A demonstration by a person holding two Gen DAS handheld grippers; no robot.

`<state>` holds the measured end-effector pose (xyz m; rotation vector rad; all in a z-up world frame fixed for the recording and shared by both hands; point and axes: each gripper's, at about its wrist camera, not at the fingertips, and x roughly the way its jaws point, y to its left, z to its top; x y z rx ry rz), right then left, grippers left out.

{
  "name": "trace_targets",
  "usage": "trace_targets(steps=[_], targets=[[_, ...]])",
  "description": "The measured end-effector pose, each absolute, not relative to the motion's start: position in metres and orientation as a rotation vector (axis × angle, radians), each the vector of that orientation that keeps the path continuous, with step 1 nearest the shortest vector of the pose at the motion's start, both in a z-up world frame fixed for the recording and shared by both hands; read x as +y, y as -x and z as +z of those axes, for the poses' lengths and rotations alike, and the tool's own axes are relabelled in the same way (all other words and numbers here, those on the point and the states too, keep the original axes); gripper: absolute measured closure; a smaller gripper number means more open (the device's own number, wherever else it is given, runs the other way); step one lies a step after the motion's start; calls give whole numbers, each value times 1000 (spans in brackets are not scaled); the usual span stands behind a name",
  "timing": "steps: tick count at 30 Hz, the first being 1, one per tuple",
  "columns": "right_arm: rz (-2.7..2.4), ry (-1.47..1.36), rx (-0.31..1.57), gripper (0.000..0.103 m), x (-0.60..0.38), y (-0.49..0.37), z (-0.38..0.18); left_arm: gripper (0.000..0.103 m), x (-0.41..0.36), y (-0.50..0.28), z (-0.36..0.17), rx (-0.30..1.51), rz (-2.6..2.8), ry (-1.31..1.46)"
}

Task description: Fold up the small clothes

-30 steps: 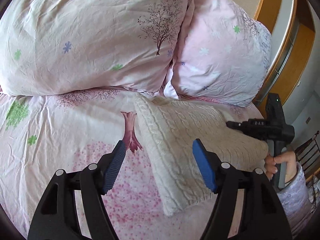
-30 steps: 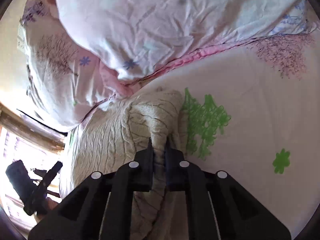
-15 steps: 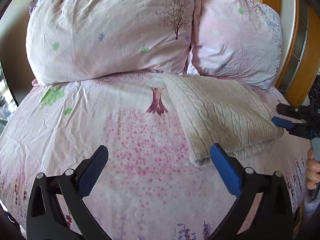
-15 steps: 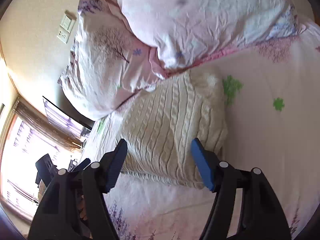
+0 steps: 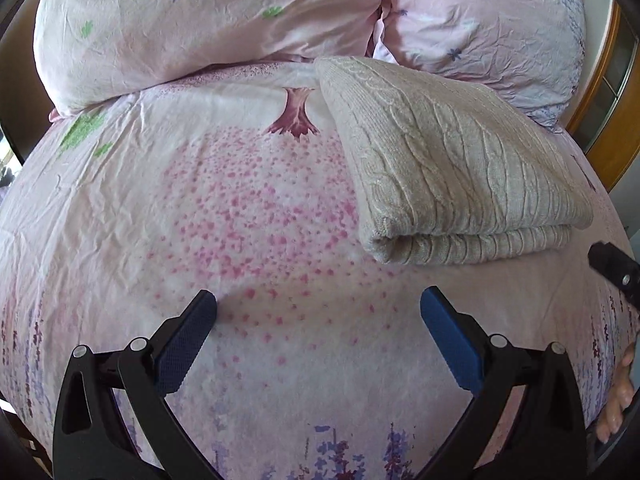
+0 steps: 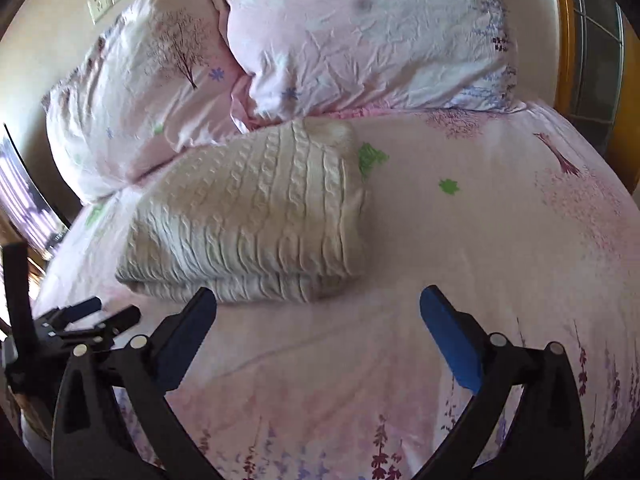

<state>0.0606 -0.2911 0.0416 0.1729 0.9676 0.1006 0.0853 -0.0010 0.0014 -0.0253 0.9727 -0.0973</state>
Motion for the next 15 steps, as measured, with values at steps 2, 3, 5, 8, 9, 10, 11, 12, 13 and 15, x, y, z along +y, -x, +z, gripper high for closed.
trace_targets(steps=[2, 3, 5, 8, 9, 10, 11, 12, 13, 15], targets=[[107, -148, 998, 2, -283, -61, 29, 1, -4, -84, -1, 960, -76, 13], [91, -145, 1011, 2, -281, -61, 24, 1, -7, -84, -2, 967, -67, -11], [60, -144, 1035, 2, -275, -66, 14, 1, -13, -83, -4, 970, -52, -61], [21, -63, 1054, 2, -262, -68, 10, 1, -11, -86, -4, 984, -65, -57], [10, -36, 1063, 2, -258, -68, 10, 1, -11, -86, -4, 987, -68, -62], [4, -24, 1063, 2, -257, -67, 10, 1, -11, -87, -4, 989, -68, -63], [3, -28, 1063, 2, -257, -68, 9, 1, -11, -87, -4, 990, -67, -66], [5, -32, 1063, 2, -258, -68, 9, 1, -11, -87, -4, 991, -67, -67], [4, -30, 1063, 2, -258, -68, 8, 1, -10, -87, -4, 992, -68, -68], [3, -29, 1063, 2, -259, -67, 8, 1, -11, -87, -4, 992, -67, -67]])
